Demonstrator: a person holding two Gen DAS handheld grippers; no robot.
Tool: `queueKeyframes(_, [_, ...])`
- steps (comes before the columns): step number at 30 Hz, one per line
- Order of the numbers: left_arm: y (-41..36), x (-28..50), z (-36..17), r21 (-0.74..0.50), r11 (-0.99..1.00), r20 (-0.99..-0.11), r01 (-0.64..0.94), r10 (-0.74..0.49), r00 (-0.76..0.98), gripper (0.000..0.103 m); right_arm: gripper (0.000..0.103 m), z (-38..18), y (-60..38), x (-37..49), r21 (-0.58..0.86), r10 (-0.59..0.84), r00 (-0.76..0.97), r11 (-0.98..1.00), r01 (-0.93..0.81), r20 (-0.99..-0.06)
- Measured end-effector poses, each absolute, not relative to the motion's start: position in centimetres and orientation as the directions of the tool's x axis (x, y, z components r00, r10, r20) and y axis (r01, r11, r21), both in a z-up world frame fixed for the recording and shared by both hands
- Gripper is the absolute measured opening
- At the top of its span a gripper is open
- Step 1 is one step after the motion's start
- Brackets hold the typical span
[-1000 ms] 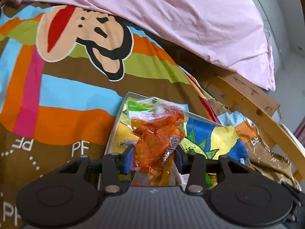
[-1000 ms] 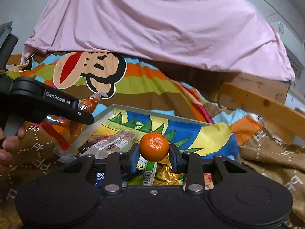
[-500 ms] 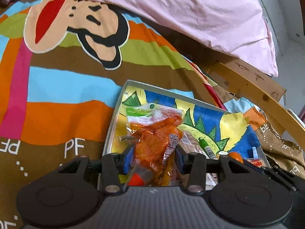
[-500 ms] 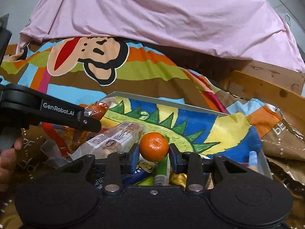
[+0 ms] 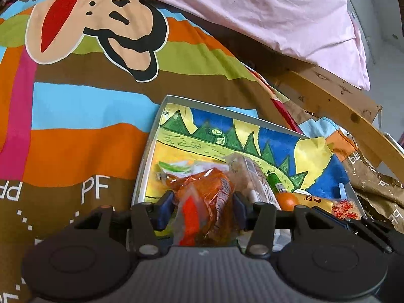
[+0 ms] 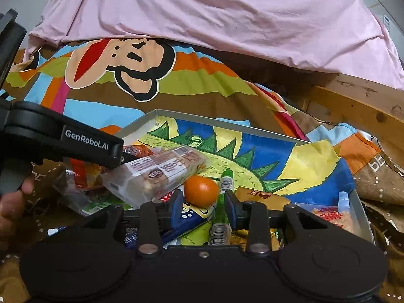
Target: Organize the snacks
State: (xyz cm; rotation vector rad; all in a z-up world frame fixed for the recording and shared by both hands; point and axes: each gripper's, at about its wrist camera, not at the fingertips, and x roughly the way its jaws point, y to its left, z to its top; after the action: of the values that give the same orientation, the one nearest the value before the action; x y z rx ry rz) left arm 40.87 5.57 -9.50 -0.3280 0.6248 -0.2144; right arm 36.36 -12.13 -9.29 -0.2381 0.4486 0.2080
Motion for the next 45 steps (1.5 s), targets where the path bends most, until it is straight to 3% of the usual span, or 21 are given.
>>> queueKeyframes(3, [5.6, 40.6, -9.1, -0.371, 0.924, -0.523, 0.096, -0.293, 0.8, 0.061, 0.048, -9.0, -12.1, 36.1, -0.184, 0.142, 0.885, 0.952, -0.244, -0.444])
queueKeyframes(7, [5.7, 39.6, -7.9, -0.377, 0.921, -0.471, 0.097, -0.281, 0.836, 0.085, 0.065, -8.0, -12.8, 35.2, -0.173, 0.126, 0.894, 0.96, -0.219, -0.431])
queueKeyframes(14, [5.1, 36.9, -4.5, -0.371, 0.924, -0.428, 0.089, -0.255, 0.867, 0.093, 0.082, -3.9, -15.6, 33.0, -0.089, 0.091, 0.924, 0.987, -0.133, -0.37])
queueKeyframes(18, [3.9, 34.7, -1.7, -0.302, 0.948, -0.405, 0.097, -0.22, 0.887, 0.099, 0.089, -1.3, -17.1, 31.3, -0.043, 0.091, 0.941, 0.993, -0.111, -0.325])
queueKeyframes(25, [3.1, 30.2, 2.9, -0.257, 0.963, -0.38, 0.074, -0.172, 0.909, 0.102, 0.102, 2.7, -19.5, 27.7, 0.059, 0.112, 0.958, 0.993, -0.099, -0.263])
queueKeyframes(37, [2.7, 19.5, 7.4, -0.205, 0.979, -0.317, -0.011, -0.055, 0.947, 0.103, 0.102, 6.6, -22.0, 18.5, 0.092, 0.16, 0.968, 0.985, -0.144, -0.192])
queueKeyframes(45, [1.5, 11.7, 5.4, -0.159, 0.986, -0.31, -0.046, -0.005, 0.951, 0.103, 0.102, 5.9, -23.4, 12.2, 0.103, 0.175, 0.959, 0.982, -0.155, -0.225])
